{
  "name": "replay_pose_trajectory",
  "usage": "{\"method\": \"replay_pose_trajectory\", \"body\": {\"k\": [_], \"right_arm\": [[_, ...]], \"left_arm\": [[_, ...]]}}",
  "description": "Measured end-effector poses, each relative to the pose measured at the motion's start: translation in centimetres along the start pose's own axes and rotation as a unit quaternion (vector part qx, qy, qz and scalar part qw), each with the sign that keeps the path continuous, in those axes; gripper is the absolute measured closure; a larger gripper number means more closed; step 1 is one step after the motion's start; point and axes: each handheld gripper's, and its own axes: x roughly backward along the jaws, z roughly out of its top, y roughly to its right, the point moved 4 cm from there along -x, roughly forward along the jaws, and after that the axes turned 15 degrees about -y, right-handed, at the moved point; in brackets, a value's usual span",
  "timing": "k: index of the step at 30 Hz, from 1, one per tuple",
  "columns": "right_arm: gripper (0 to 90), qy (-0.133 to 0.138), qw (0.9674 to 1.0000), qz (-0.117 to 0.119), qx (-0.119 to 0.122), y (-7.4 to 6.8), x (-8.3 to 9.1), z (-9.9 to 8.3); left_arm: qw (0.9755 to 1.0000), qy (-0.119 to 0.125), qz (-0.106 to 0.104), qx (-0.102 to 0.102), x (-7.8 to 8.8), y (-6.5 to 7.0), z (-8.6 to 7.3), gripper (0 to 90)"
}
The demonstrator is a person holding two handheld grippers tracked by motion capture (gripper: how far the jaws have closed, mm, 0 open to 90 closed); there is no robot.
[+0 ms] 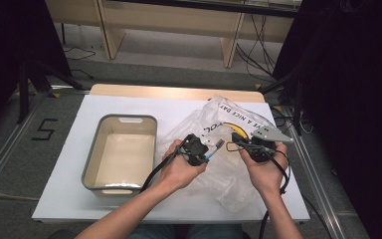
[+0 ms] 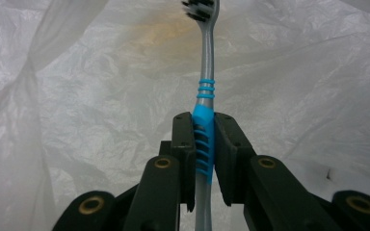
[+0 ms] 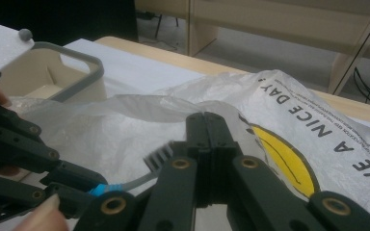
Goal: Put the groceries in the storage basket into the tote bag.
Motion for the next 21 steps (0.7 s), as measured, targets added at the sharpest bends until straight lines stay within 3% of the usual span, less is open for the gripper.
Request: {"method": "replay_pose_trajectory", "body": {"k": [11, 21], "right_arm": [[90.0, -0.002, 1.0, 0.002, 0.001, -0.1, 0.0, 0.0], [90.0, -0.004, 1.0, 0.003, 0.005, -0.2, -0.2, -0.1]], "left_arm": [[0.9999, -0.005, 0.012, 0.0, -0.9, -0.2, 1.1, 79.2], [0.9994, 0.012, 0.029, -0.014, -2.0, -0.4, 2.2, 79.1]]}}
